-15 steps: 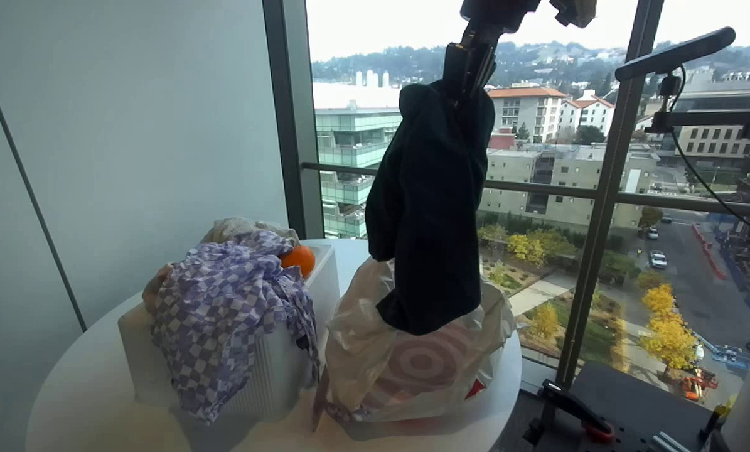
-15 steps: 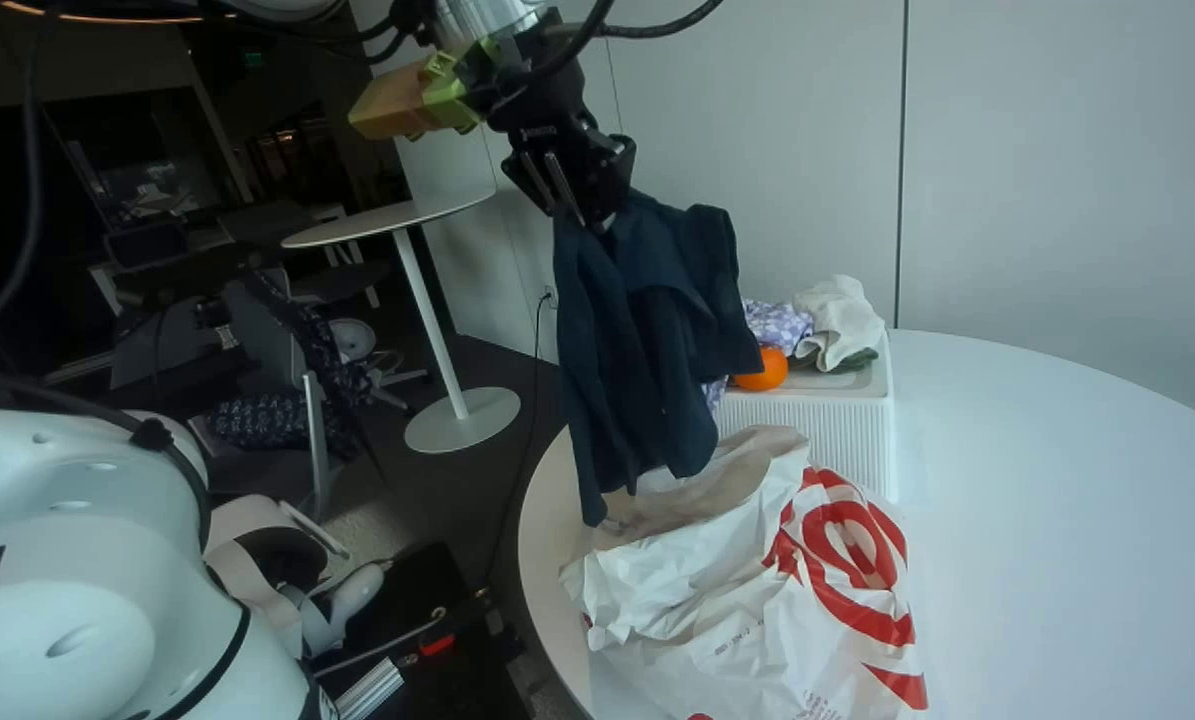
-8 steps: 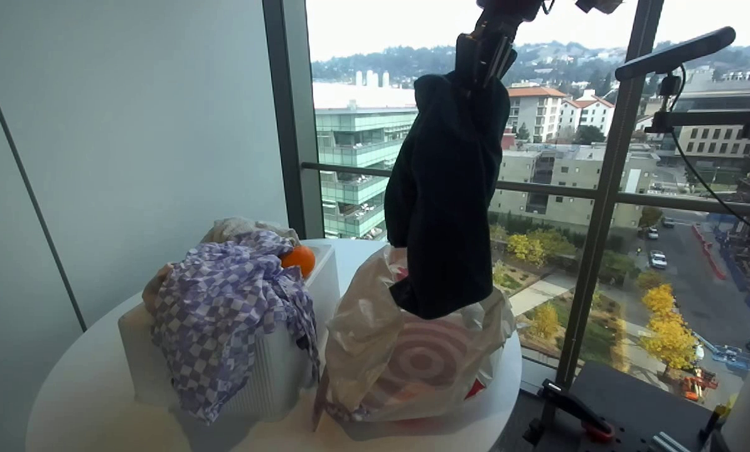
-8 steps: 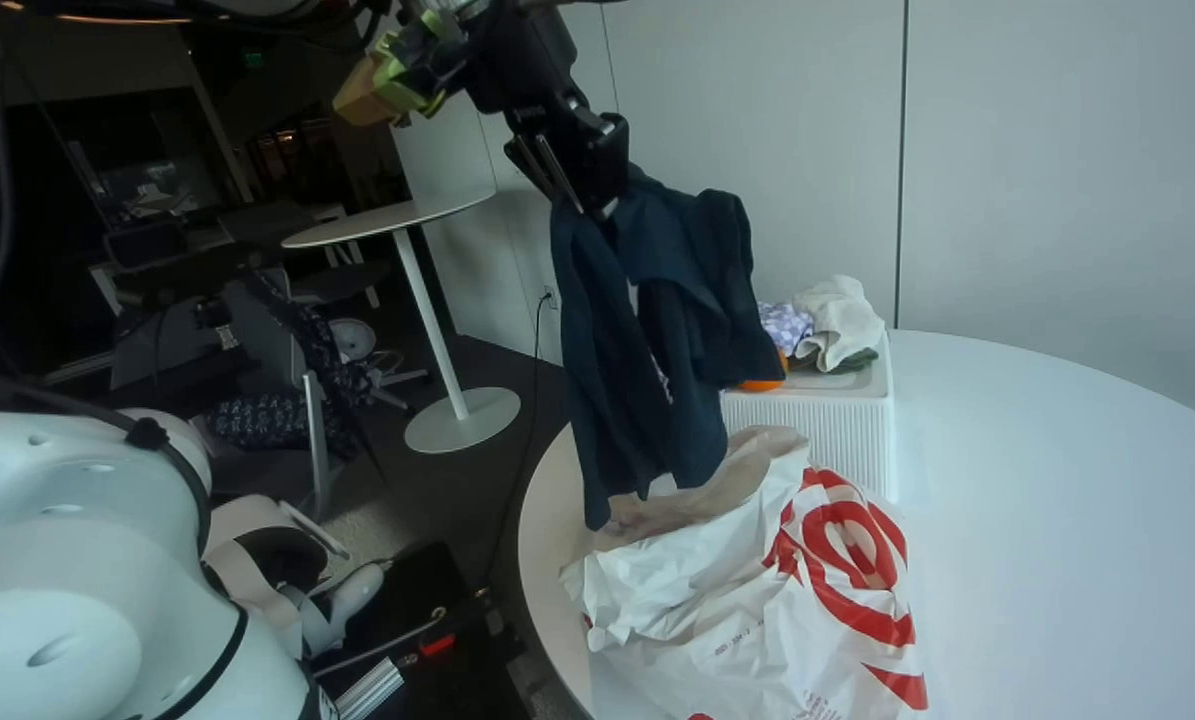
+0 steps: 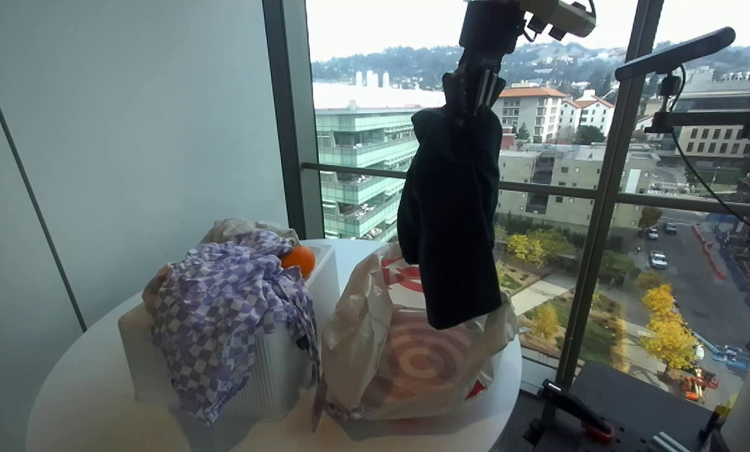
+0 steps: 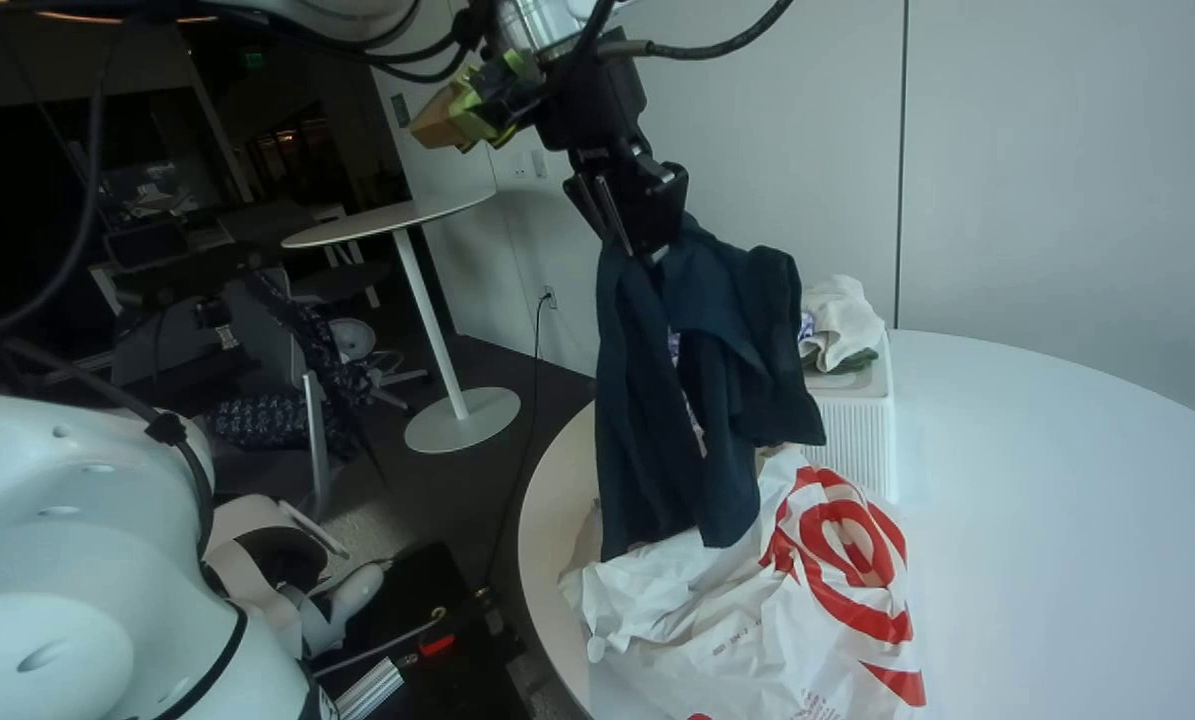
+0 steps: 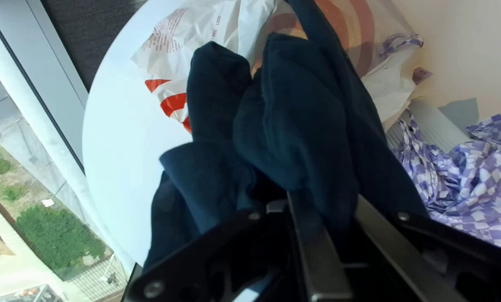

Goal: Move two clothes from the white box into the plastic bag

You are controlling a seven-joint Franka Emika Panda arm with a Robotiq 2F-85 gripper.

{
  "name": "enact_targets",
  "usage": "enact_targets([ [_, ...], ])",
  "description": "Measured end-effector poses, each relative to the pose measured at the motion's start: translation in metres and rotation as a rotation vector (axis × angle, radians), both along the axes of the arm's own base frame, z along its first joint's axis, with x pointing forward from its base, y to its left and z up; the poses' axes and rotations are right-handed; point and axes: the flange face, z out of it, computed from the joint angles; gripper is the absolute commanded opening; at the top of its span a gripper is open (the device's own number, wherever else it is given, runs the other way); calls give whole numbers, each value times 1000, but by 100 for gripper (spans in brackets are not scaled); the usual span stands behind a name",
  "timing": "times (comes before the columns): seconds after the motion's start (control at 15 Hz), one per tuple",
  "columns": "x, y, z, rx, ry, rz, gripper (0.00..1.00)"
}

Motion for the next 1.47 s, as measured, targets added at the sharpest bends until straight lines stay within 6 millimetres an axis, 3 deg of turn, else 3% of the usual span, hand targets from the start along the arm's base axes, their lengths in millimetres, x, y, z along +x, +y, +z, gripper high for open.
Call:
enact_targets([
  [0.2,21,1,-20,-4,58,23,5],
  [0.33,29,9,-45,-1,121,52,5],
  [0.8,9,63,-130,-31,296,176,5],
  [0.93,8,68,-150,-44,305,191,5],
  [1.2,28,62,-182,-87,251,162,5],
  [1.47,34,75,-200,-97,220,185,5],
])
